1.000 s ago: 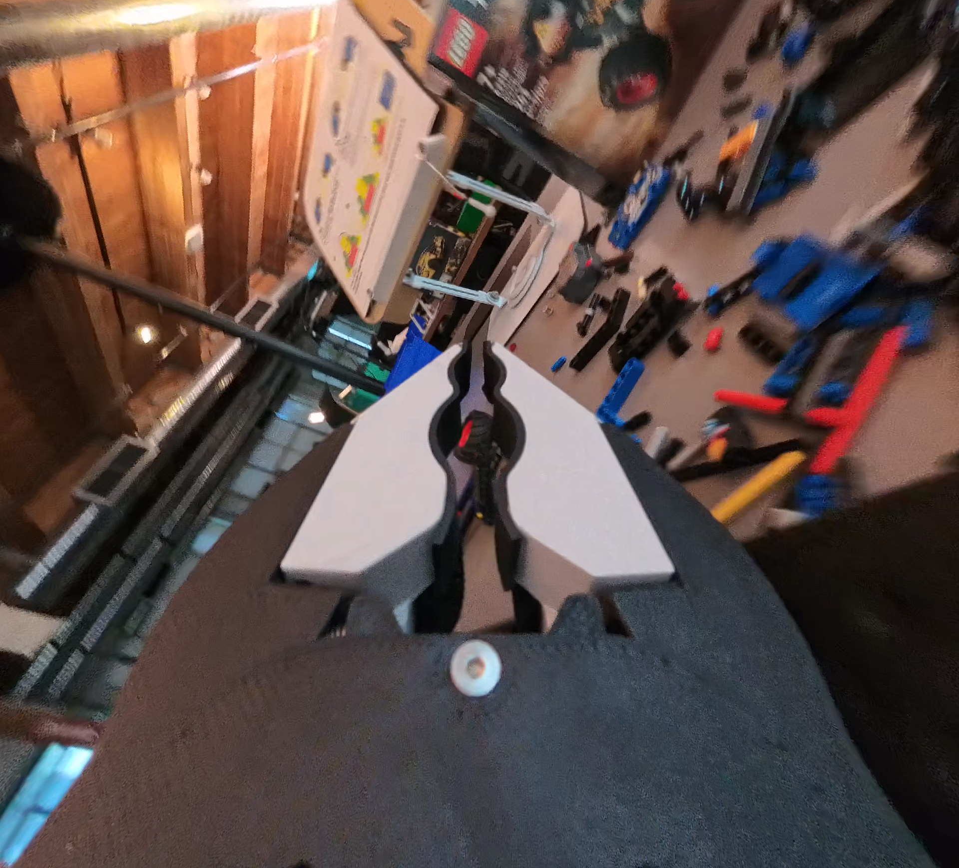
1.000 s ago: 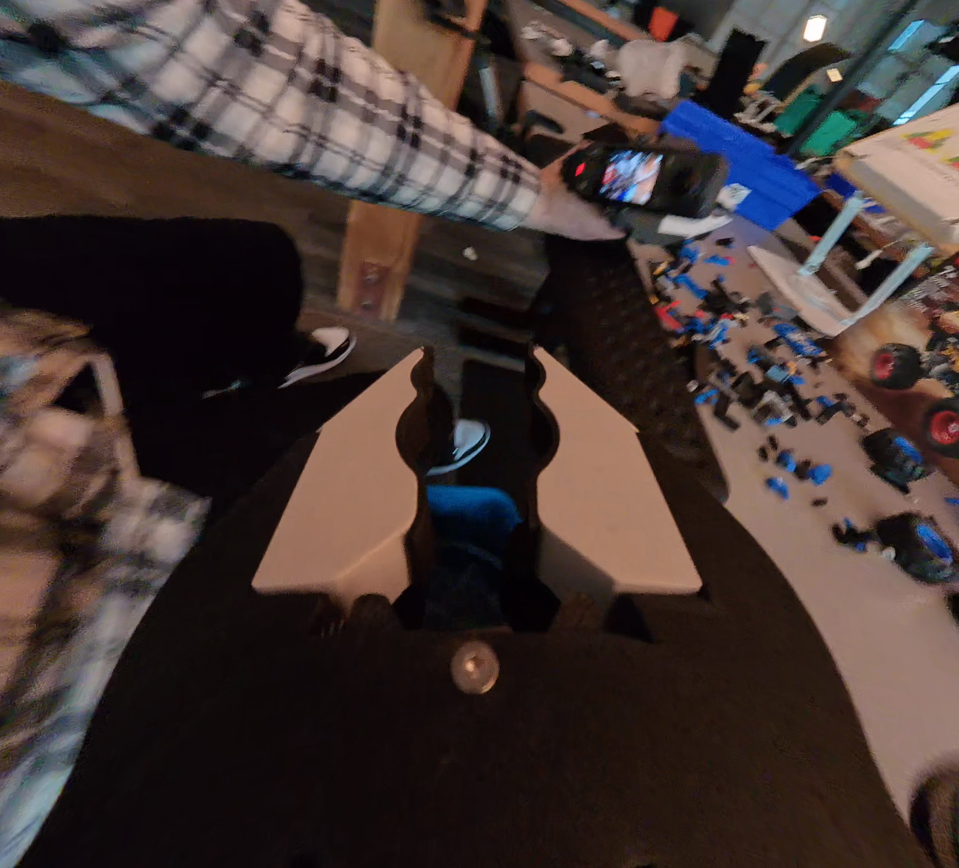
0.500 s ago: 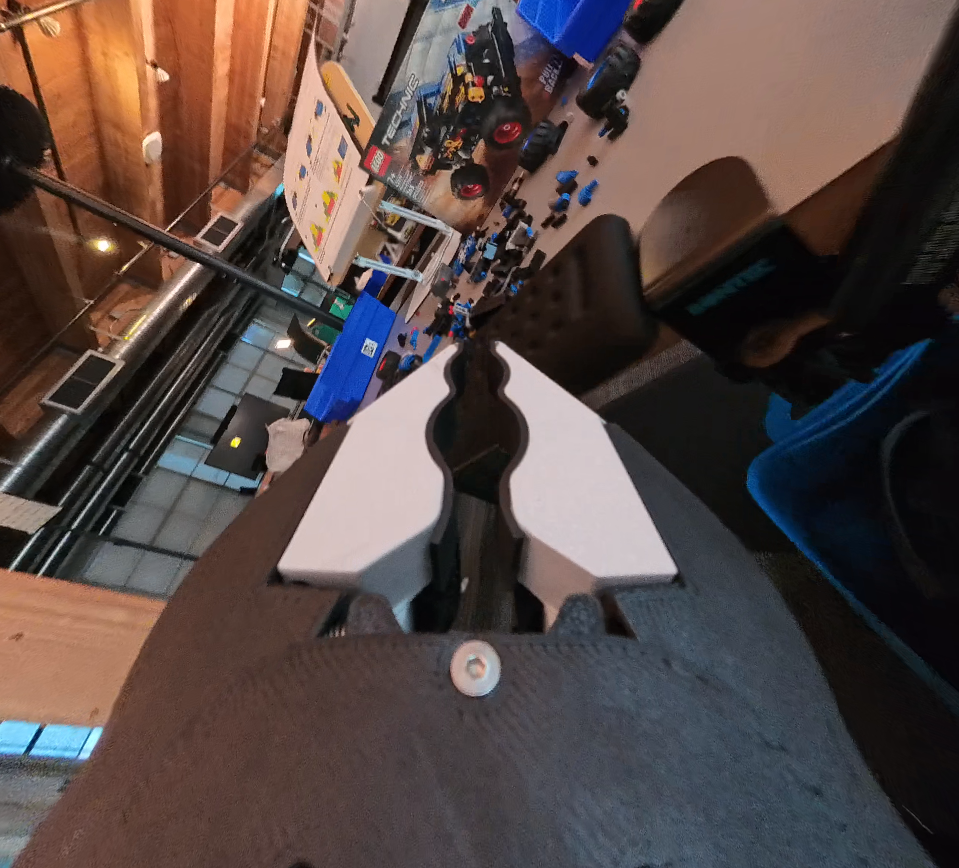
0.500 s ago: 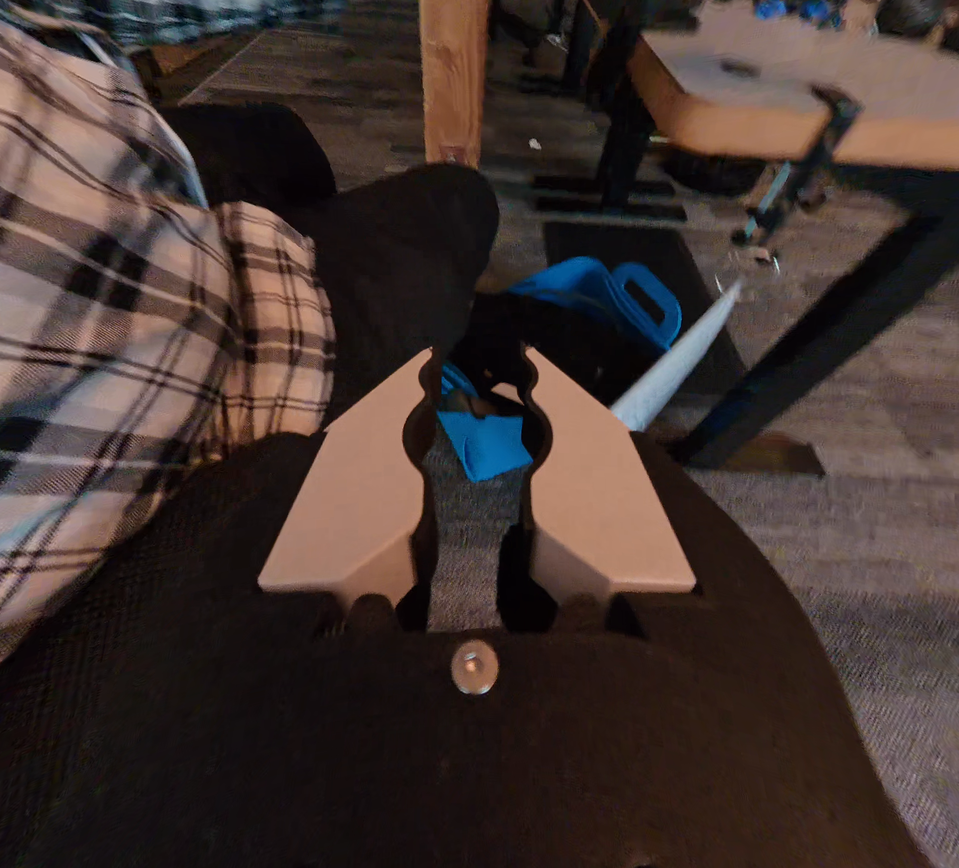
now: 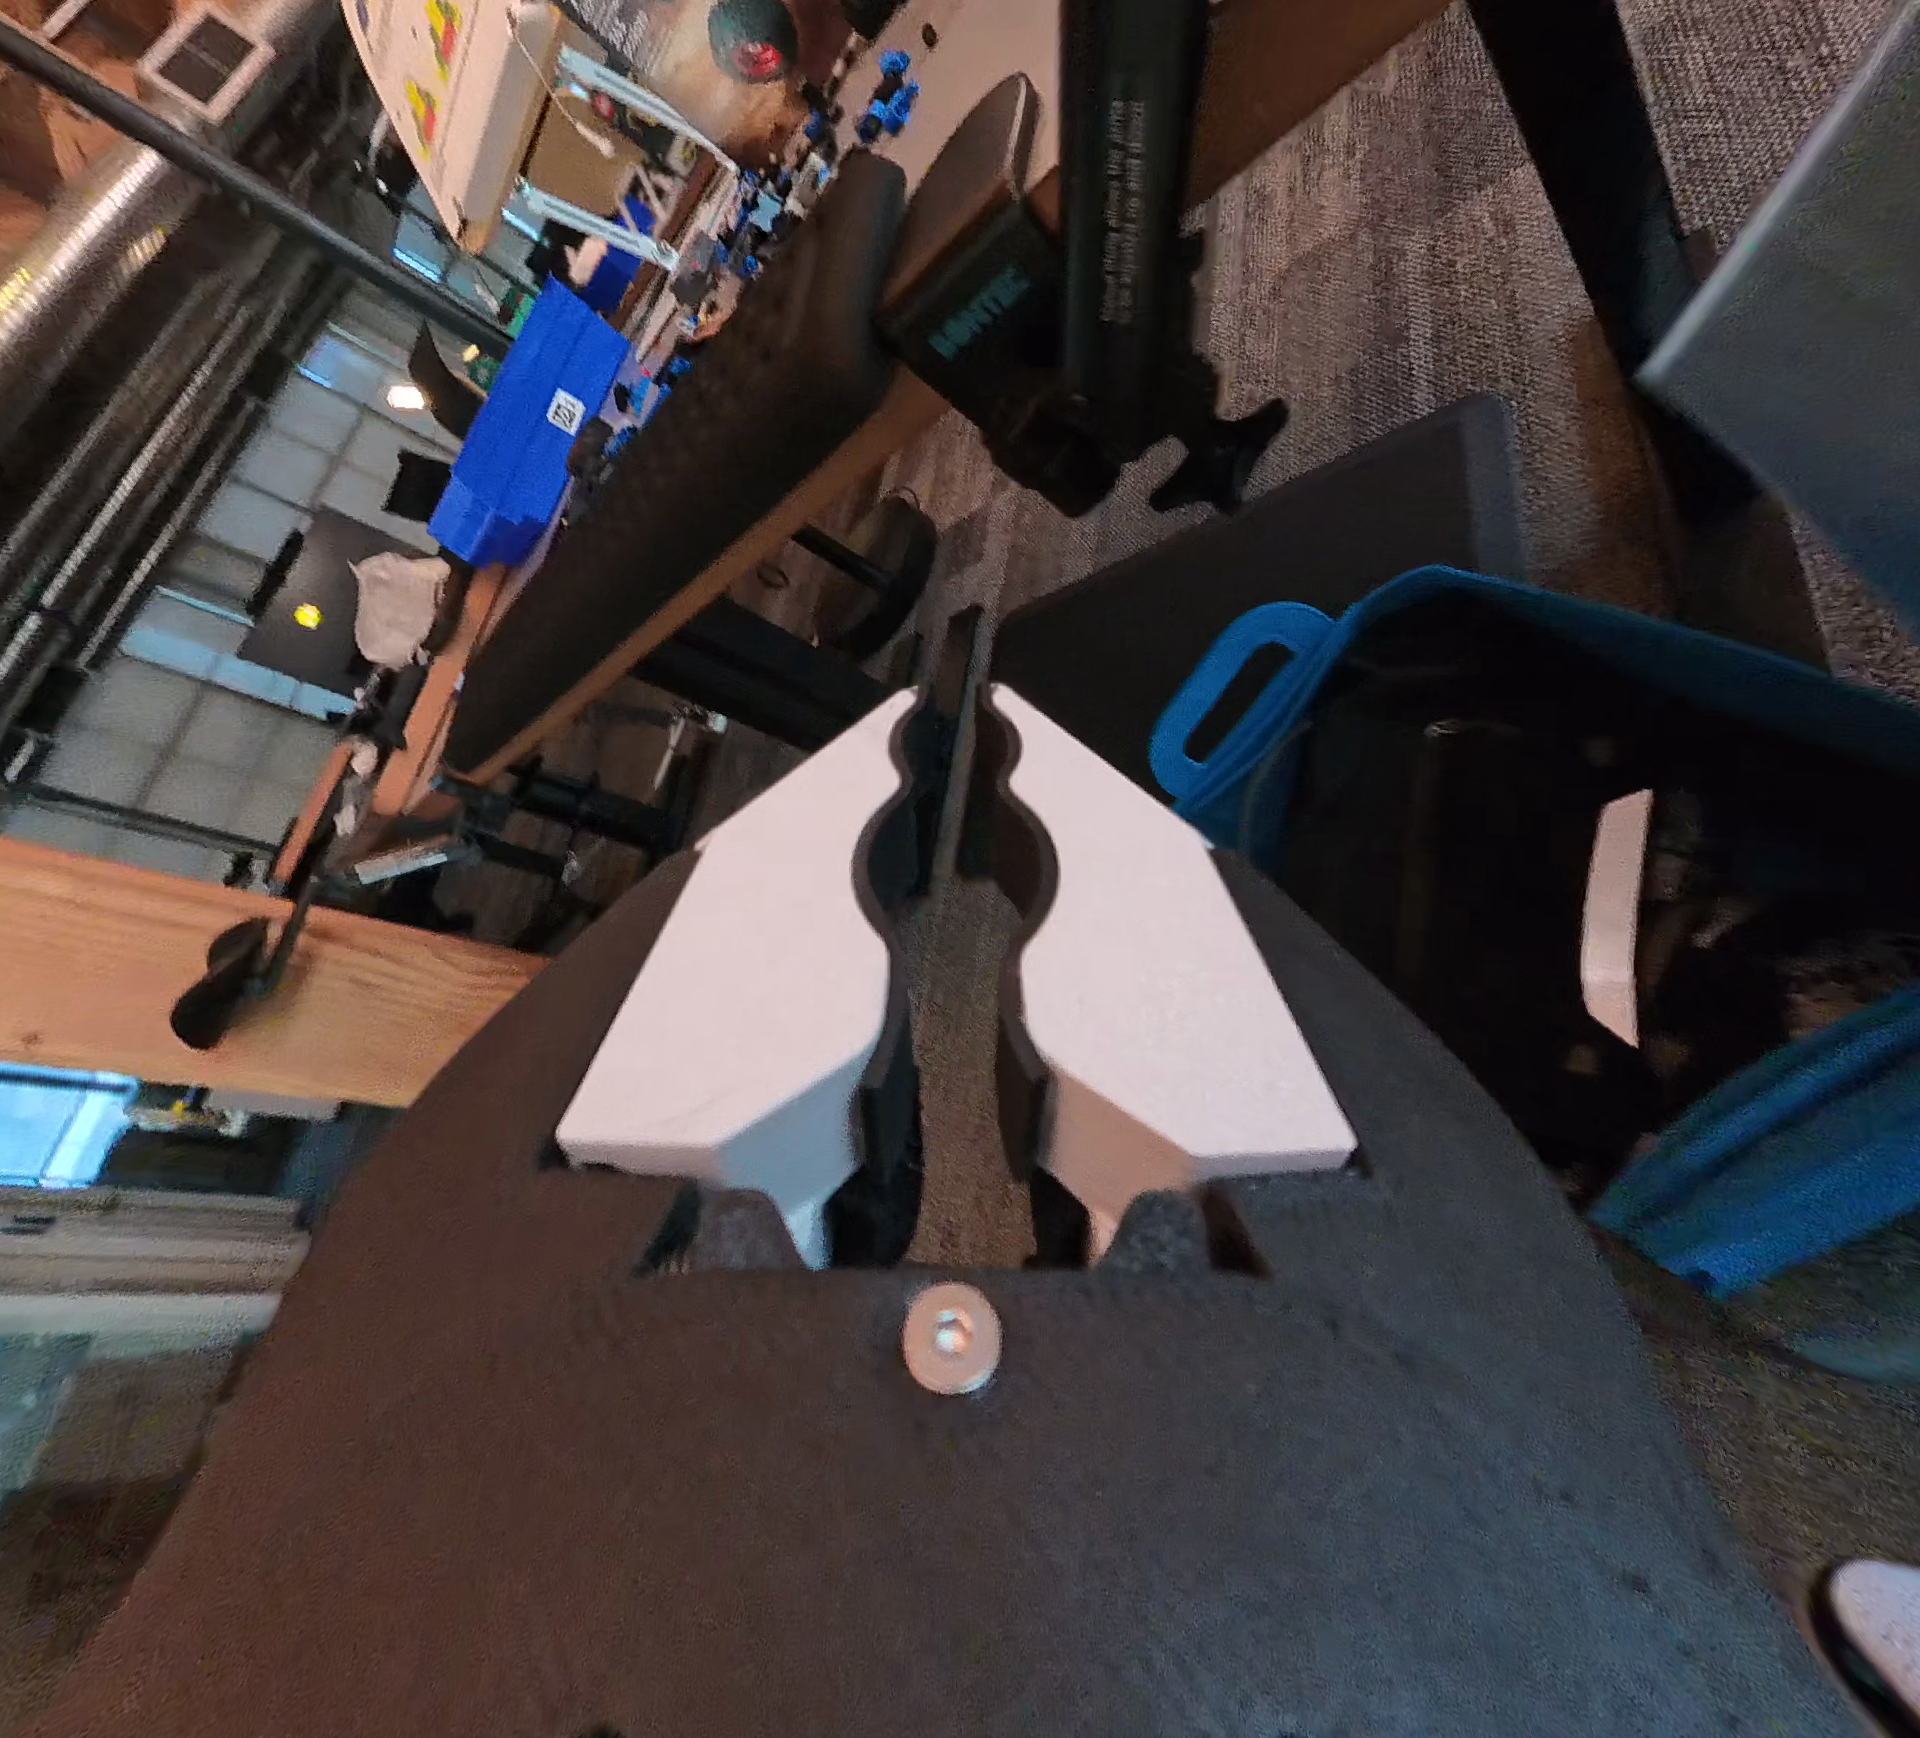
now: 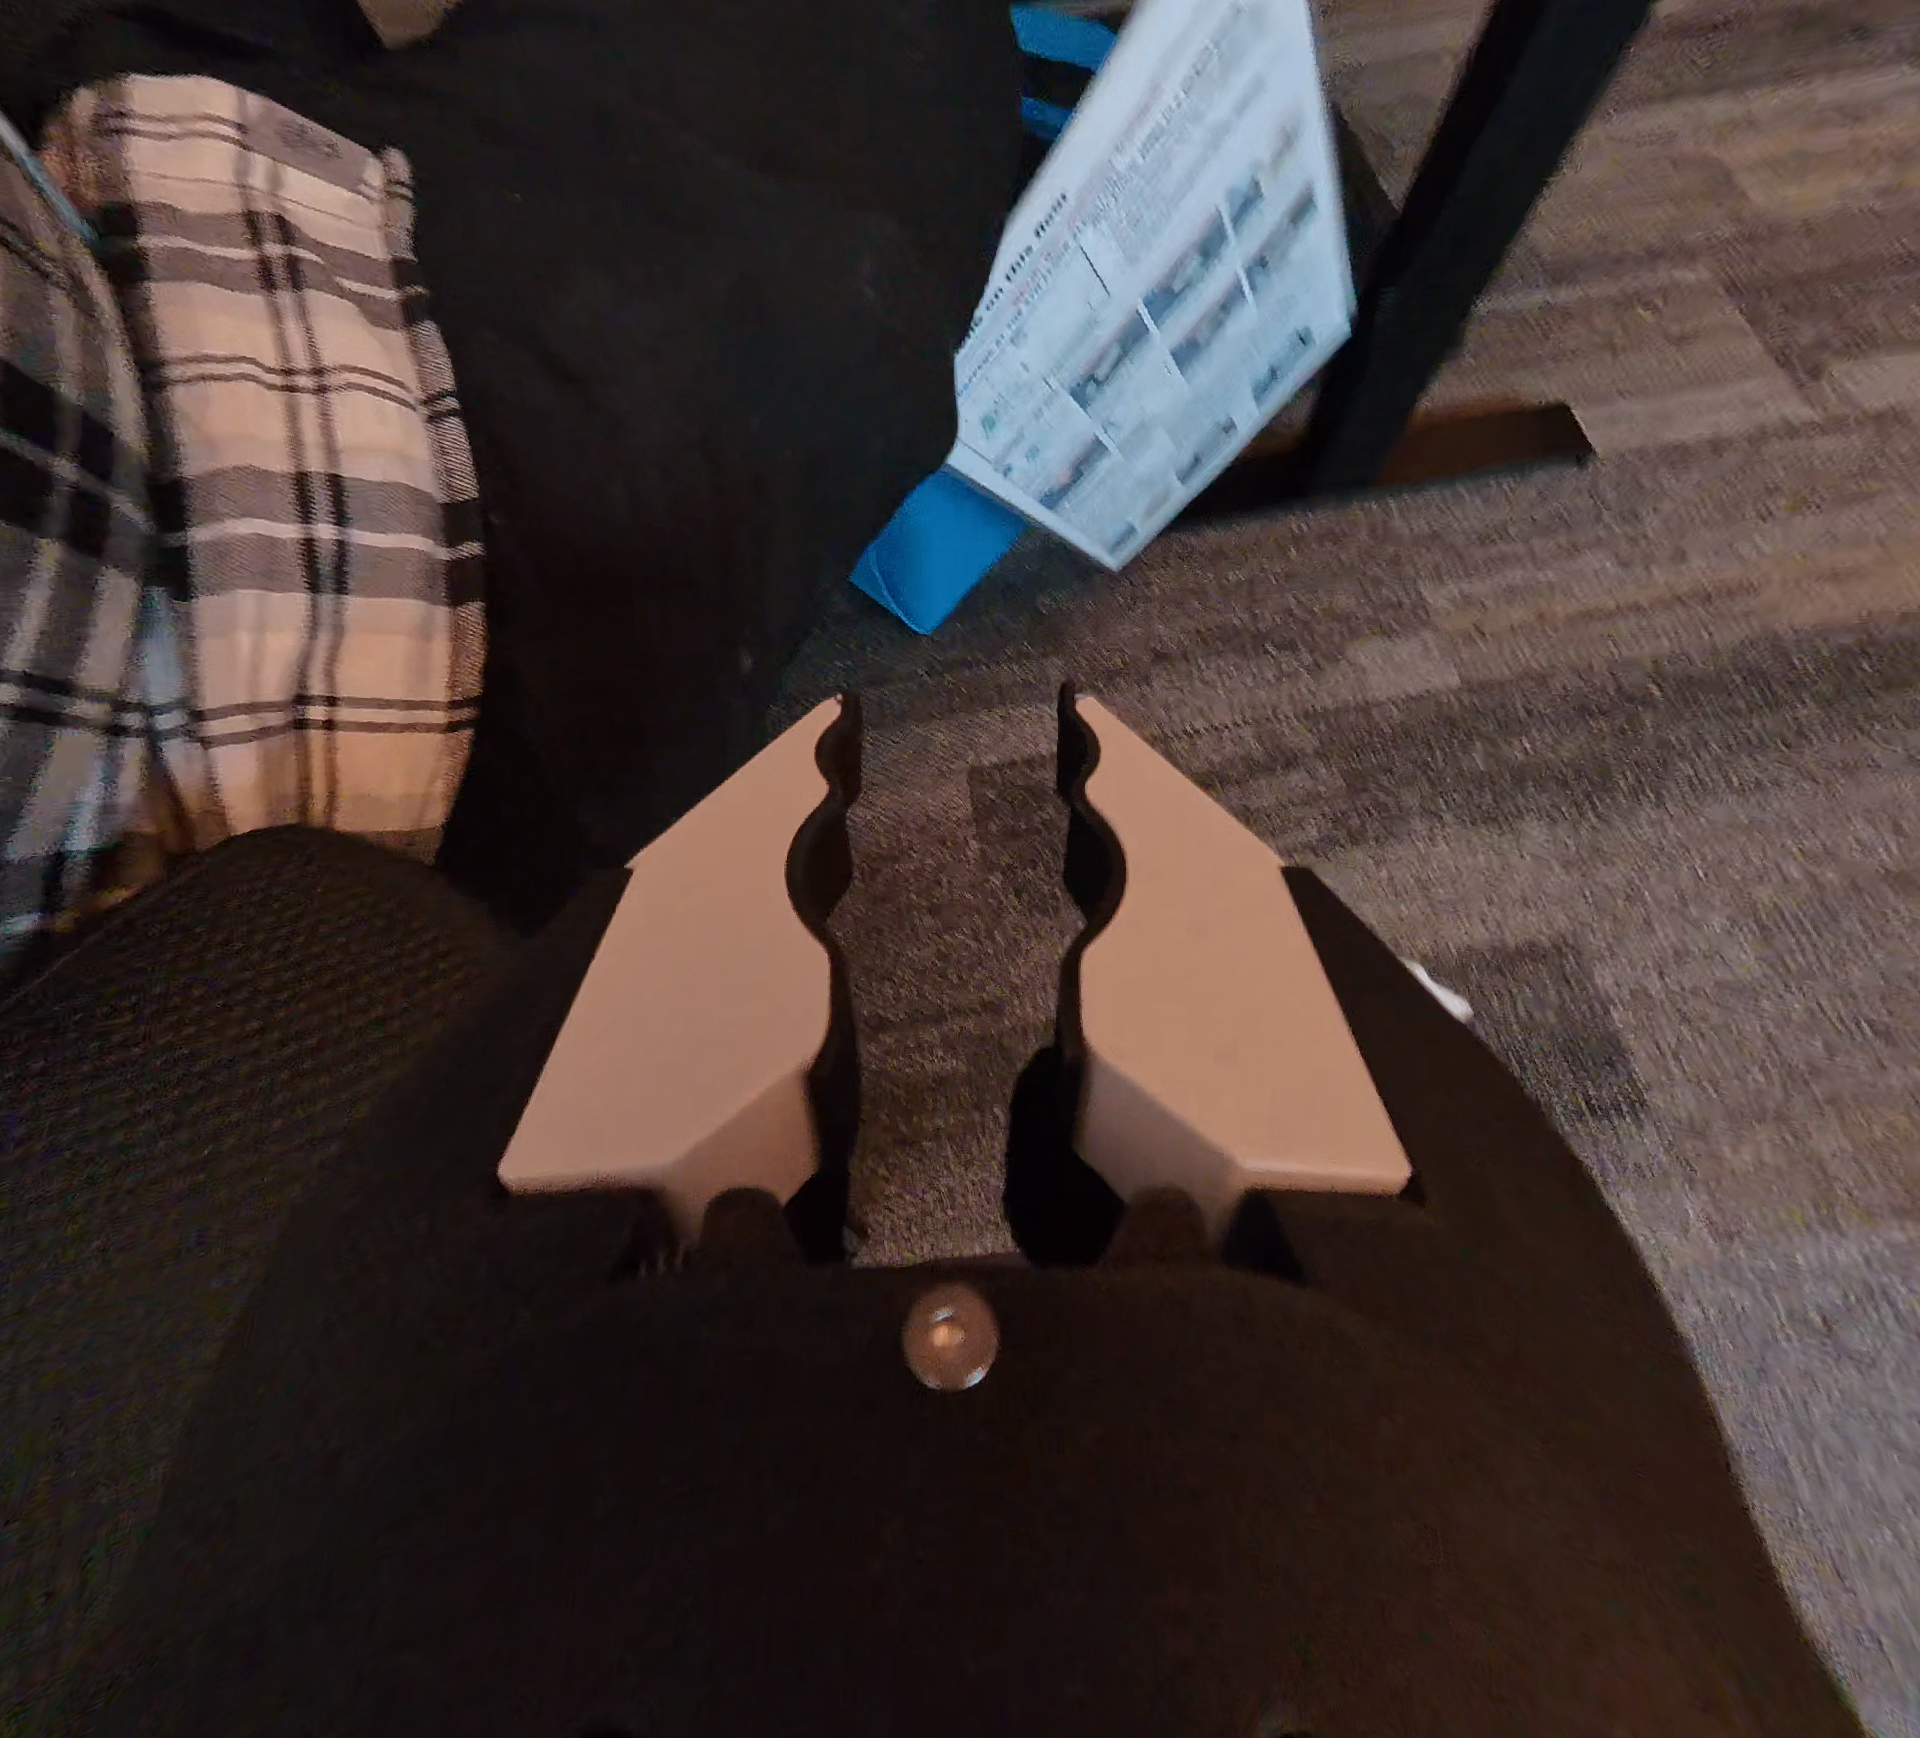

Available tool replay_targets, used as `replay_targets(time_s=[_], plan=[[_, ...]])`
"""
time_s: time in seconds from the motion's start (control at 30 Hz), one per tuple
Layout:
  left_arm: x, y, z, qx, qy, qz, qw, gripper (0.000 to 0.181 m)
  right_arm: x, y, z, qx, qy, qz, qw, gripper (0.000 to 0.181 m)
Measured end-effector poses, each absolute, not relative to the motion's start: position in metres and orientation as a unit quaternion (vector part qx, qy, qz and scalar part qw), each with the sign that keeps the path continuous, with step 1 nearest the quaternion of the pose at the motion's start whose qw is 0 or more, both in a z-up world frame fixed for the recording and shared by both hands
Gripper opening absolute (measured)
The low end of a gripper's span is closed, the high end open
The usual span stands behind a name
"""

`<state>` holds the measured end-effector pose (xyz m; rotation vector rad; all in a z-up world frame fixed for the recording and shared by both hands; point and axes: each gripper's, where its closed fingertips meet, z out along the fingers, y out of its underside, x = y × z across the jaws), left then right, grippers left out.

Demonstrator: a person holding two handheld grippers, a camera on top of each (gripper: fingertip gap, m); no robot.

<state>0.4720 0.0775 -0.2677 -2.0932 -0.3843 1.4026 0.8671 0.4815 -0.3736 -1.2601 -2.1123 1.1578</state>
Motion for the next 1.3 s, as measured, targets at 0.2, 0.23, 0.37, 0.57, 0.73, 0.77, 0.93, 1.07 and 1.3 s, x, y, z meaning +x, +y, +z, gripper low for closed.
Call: replay_targets(time_s=[0.2,0.23,0.37,0.57,0.73,0.77,0.93,1.07,1.3], plan=[[0.522,0.103,-0.284,-0.785,-0.184,0.511,0.298,0.006,0.885,0.575,-0.400,-0.537,-0.705,0.402,0.229,0.041],[0.530,0.110,-0.288,-0.787,-0.184,0.507,0.298,0.006,0.884,0.591,-0.406,-0.548,-0.697,0.400,0.230,0.041],[0.556,0.135,-0.303,-0.802,-0.190,0.480,0.300,0.006,0.889,0.655,-0.449,-0.605,-0.671,0.362,0.230,0.049],[0.587,0.211,-0.336,-0.849,-0.125,0.429,0.282,0.006,0.913,0.750,-0.542,-0.735,-0.547,0.339,0.213,0.051],[0.608,0.303,-0.379,-0.890,-0.053,0.371,0.259,0.006,0.952,0.830,-0.655,-0.825,-0.432,0.290,0.221,0.047],[0.616,0.327,-0.390,-0.900,-0.026,0.355,0.253,0.006,0.961,0.845,-0.679,-0.840,-0.407,0.283,0.220,0.047],[0.657,0.435,-0.457,-0.940,0.081,0.251,0.218,0.005,1.012,0.907,-0.795,-0.897,-0.312,0.234,0.208,0.061],[0.681,0.483,-0.509,-0.955,0.142,0.187,0.181,0.006,1.053,0.949,-0.867,-0.920,-0.263,0.193,0.217,0.064],[0.695,0.491,-0.557,-0.971,0.166,0.117,0.129,0.006,1.107,1.016,-0.926,-0.939,-0.157,0.127,0.278,0.063]])
